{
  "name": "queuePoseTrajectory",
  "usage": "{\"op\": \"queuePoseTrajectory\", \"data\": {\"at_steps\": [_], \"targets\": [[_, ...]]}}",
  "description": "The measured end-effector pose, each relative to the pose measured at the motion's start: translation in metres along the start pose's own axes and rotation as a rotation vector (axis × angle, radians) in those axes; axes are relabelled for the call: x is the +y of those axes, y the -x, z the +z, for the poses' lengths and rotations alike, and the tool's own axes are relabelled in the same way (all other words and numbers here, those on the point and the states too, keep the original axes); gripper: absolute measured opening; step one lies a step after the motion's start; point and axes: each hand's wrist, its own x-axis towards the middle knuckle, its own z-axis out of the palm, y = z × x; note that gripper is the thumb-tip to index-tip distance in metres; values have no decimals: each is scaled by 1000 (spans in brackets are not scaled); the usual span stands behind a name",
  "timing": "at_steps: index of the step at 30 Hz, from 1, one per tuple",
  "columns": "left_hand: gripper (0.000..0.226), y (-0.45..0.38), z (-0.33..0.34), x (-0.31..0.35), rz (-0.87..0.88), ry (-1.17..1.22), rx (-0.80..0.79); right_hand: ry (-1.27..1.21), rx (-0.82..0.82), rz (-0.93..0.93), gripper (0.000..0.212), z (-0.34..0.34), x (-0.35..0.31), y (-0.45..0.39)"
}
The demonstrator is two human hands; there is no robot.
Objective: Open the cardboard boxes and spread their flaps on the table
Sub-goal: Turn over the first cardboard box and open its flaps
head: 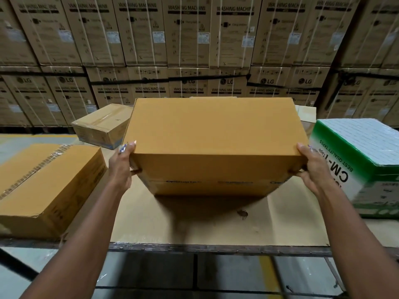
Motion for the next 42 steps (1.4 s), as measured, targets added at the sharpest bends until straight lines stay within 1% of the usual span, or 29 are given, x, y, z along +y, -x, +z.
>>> {"op": "queuePoseTrajectory", "data": {"at_steps": [2, 4, 5, 7, 10, 13, 16, 18, 21, 23, 26, 30, 33, 38, 42], "targets": [[46, 9, -10, -25, 24, 48, -38, -62, -43, 12, 23, -12, 25, -1], [32, 19, -20, -50, 40, 74, -63, -114, -43, 39, 37, -27, 50, 0], [30, 23, -26, -63, 47, 53, -58, -122, -33, 47, 43, -33, 60, 2], [36, 35, -36, -85, 82, -55, -40, -94, -12, 56, 48, -44, 82, 7], [43, 45, -54, -118, 112, -252, -19, 20, 9, 55, 52, -57, 110, 17], [46, 55, -67, -146, 94, -436, 4, 226, 54, 76, 55, -65, 139, 25], [46, 69, -71, -168, 17, -603, 41, 456, 77, 157, 54, -74, 169, 35], [46, 75, -77, -185, -83, -663, 51, 550, 74, 218, 53, -80, 186, 42], [49, 81, -92, -206, -252, -688, 0, 585, 31, 312, 58, -88, 200, 50], [51, 87, -100, -217, -300, -696, -50, 600, 19, 338, 58, -93, 208, 57], [52, 97, -106, -223, -284, -673, -88, 625, 35, 311, 58, -97, 217, 63], [55, 103, -111, -224, -266, -666, -89, 636, 65, 297, 57, -101, 227, 65], [61, 109, -113, -224, -260, -670, -87, 633, 71, 288, 55, -104, 233, 66], [59, 109, -118, -228, -261, -673, -97, 612, 81, 280, 58, -110, 243, 71], [64, 111, -122, -231, -238, -640, -106, 537, 86, 281, 58, -112, 247, 74]]}}
